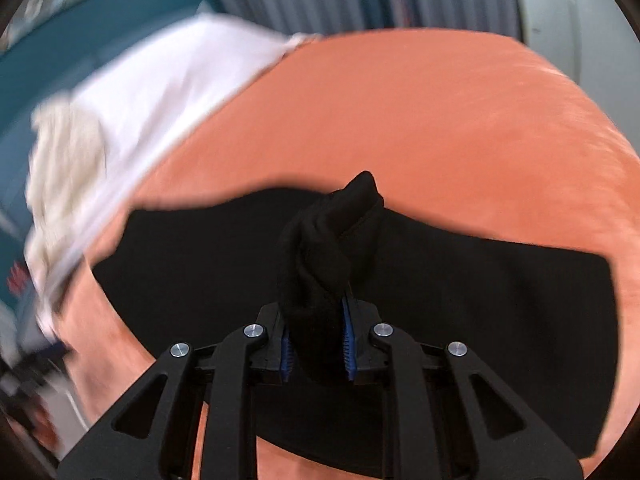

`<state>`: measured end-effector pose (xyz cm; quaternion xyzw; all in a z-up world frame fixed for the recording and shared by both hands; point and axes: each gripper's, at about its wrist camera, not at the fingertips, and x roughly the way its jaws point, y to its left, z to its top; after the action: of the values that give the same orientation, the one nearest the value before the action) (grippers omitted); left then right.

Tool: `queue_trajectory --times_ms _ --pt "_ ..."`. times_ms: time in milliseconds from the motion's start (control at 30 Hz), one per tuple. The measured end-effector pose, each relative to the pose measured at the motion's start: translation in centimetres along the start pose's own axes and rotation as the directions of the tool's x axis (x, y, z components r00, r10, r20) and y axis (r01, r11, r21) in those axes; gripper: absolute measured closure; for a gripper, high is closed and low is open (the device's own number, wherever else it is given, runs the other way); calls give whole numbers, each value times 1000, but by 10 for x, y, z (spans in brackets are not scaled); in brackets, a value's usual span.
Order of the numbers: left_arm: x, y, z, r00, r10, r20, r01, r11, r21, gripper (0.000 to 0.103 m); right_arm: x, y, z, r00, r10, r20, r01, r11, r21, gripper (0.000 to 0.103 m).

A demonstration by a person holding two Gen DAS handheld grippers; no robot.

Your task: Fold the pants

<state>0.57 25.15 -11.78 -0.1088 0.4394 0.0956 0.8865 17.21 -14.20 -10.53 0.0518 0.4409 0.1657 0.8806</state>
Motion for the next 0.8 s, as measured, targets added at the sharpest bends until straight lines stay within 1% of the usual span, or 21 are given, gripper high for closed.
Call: queue_trajectory --times_ms 33,67,100,133,200,233,367,433,500,567,633,700,733,767,800 --pt "0 8 2 1000 1 3 -1 1000 -8 21 13 11 -9 999 -29 -29 28 999 -29 84" --pt "1 16 3 1000 4 5 -4 1000 -16 21 24 18 -16 997 -64 -49 62 997 -53 81" --pt "1 24 5 1000 7 7 -7 1000 -24 21 31 24 -23 995 -93 -46 89 993 -77 78" --pt "3 31 6 1000 5 7 -4 1000 -27 21 29 28 -26 994 -106 -25 103 991 -87 75" --pt "6 44 8 1000 0 11 1 1000 -31 21 19 34 -28 996 -90 -12 89 993 -77 59" --pt "8 47 9 1000 -2 11 2 999 -34 21 15 34 -30 997 -79 -8 79 995 -63 59" --pt "18 58 12 999 -33 -4 32 997 -75 21 -8 42 -33 997 -61 38 62 997 -41 59" --pt "22 59 14 997 -74 -14 72 992 -102 21 -22 31 -25 997 -40 69 40 999 6 59" --pt "23 54 14 994 -105 -19 102 989 -111 21 -23 25 -18 996 -38 80 34 998 59 60" --pt "20 44 15 991 -135 -16 133 986 -98 21 -18 21 -9 997 -31 74 23 995 101 60" --pt "16 31 16 988 -152 -14 150 986 -68 21 -4 19 -1 999 -17 49 11 992 124 59" --pt "11 17 18 987 -162 -5 161 987 -23 21 12 28 0 1000 -24 11 23 995 99 57" --pt "8 11 18 987 -163 3 163 987 -3 21 22 35 -2 999 -44 -11 45 997 70 57" --pt "5 4 18 986 -167 9 167 986 18 21 29 40 -6 997 -72 -22 73 996 43 62" --pt "4 1 19 986 -167 12 166 986 32 21 41 45 -9 990 -130 -51 131 991 5 74"
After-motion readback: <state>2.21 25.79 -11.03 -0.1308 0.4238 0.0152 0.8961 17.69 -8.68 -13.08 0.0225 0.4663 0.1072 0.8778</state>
